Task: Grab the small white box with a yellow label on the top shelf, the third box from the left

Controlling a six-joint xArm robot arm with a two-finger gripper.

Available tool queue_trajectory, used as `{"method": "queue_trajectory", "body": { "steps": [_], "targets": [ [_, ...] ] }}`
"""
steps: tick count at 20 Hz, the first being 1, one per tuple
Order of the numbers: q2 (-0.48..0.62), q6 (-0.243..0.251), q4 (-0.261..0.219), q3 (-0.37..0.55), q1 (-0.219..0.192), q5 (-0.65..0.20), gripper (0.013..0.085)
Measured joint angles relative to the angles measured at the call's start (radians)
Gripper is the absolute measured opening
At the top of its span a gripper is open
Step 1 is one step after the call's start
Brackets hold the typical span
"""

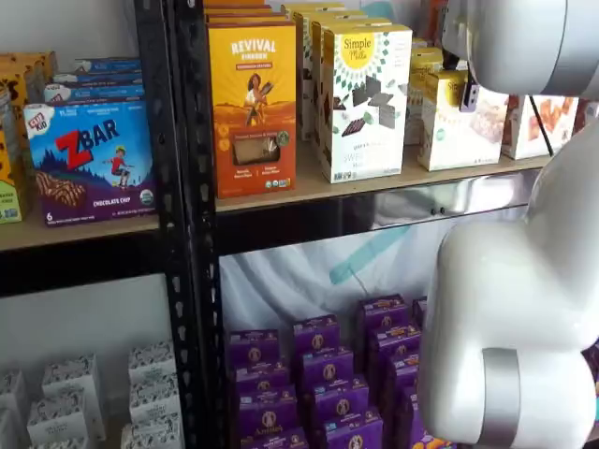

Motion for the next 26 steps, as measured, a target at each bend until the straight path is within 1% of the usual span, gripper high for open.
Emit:
{"method": "queue_trajectory", "body": {
  "steps": [8,9,10,11,19,20,21,22,26],
  "targets": [
    [0.001,-0.003,-0.009,-0.003,-0.002,0.013,0.0570],
    [0.002,-0.004,-0.009,-0.004,-0.003,0.015,0.0530],
    [0.002,-0.004,-0.009,-0.005,-0.004,0.017,0.0530],
    [0.003,-0.005,-0.007,-0.006,-0.005,0.019,0.0490],
    [0.004,-0.006,-0.002,-0.011,-0.007,0.022,0.0490],
    [0.004,-0.007,-0.001,-0.012,-0.008,0.022,0.0450],
    [0.004,-0.007,0.000,-0.012,-0.008,0.022,0.0450],
    [0.005,-0.007,0.001,-0.014,-0.009,0.023,0.0410],
    [0.007,-0.006,-0.003,-0.018,-0.007,0.028,0.0410]
  ]
}}
